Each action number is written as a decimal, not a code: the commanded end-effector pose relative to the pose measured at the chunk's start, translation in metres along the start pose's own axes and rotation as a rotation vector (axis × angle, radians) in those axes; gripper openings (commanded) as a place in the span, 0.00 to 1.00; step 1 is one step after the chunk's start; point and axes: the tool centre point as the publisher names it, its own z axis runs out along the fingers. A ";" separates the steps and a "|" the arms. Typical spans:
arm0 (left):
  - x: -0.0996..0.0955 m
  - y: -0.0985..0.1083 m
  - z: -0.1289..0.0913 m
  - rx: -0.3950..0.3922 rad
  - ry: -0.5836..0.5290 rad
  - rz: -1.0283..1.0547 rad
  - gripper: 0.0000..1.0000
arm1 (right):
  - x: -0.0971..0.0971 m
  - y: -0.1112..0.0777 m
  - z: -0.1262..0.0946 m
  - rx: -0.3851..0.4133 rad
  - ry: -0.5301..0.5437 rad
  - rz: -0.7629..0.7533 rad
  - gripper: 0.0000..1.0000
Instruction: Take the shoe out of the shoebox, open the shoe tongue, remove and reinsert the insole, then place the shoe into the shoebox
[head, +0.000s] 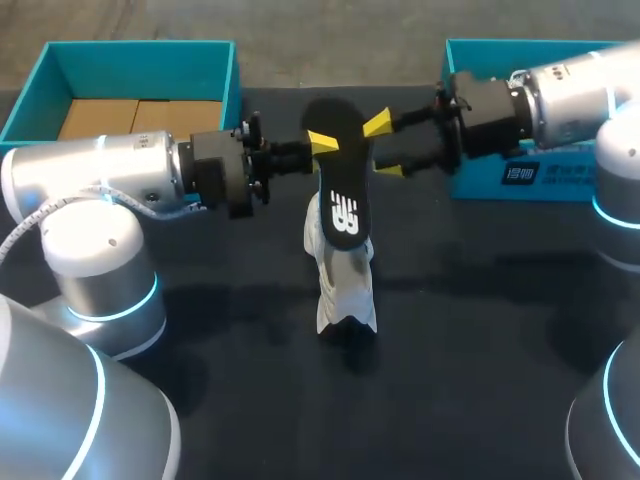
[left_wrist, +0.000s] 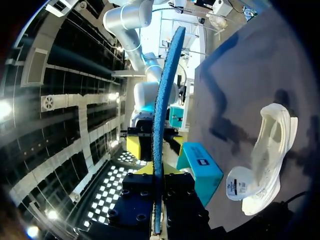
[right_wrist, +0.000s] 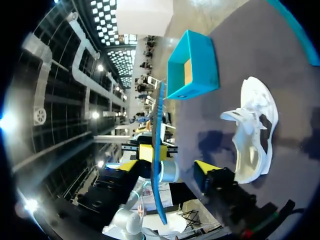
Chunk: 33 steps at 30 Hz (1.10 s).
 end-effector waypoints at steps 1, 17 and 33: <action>0.000 -0.003 -0.011 0.000 -0.004 0.000 0.00 | -0.003 -0.015 -0.020 -0.039 -0.020 0.014 1.00; -0.006 -0.005 -0.018 0.022 -0.006 -0.007 0.00 | -0.013 -0.024 -0.033 -0.072 -0.047 0.052 1.00; -0.004 -0.013 -0.018 0.072 0.005 -0.030 0.00 | -0.013 -0.024 -0.033 -0.072 -0.047 0.052 1.00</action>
